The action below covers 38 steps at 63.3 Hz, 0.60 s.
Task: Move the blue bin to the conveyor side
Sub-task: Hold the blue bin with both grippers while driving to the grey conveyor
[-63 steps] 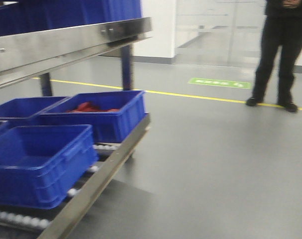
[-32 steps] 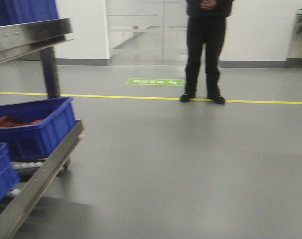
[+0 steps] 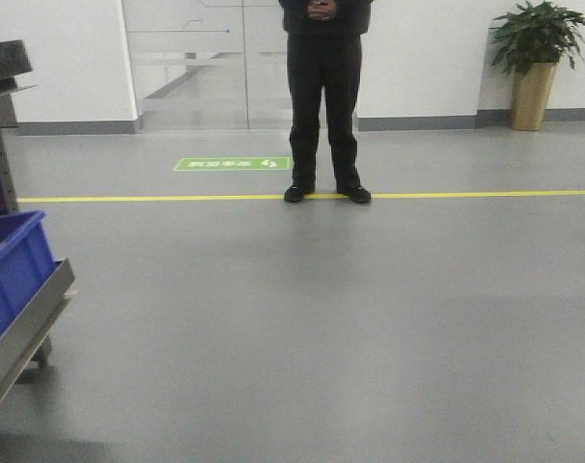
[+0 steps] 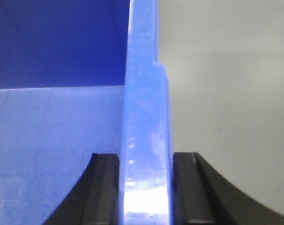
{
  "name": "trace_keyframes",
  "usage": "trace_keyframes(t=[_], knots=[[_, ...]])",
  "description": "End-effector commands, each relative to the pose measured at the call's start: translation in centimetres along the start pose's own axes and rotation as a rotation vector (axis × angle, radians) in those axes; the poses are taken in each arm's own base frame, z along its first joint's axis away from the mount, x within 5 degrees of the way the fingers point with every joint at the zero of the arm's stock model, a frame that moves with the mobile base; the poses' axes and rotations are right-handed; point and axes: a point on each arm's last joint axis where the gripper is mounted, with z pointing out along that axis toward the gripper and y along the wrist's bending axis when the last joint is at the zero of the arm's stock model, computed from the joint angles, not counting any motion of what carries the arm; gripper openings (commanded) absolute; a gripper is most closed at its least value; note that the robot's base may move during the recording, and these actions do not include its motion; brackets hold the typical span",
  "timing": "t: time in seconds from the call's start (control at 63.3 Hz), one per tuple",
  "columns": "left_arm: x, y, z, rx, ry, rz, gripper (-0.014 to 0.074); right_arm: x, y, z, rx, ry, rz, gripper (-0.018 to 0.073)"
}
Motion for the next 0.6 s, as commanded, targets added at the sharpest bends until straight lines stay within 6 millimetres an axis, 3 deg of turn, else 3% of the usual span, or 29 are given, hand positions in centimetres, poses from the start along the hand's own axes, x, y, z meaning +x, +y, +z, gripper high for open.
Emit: trace_keyframes(t=[0.0, 0.585], knots=[[-0.68, -0.16, -1.28, 0.021, -0.113, 0.018, -0.0020, -1.15, -0.39, -1.41, 0.019, -0.153, -0.015, -0.0081], [-0.68, -0.13, -1.28, 0.018, -0.113, 0.019, -0.0020, -1.15, -0.39, -1.41, 0.019, -0.153, -0.015, -0.0081]])
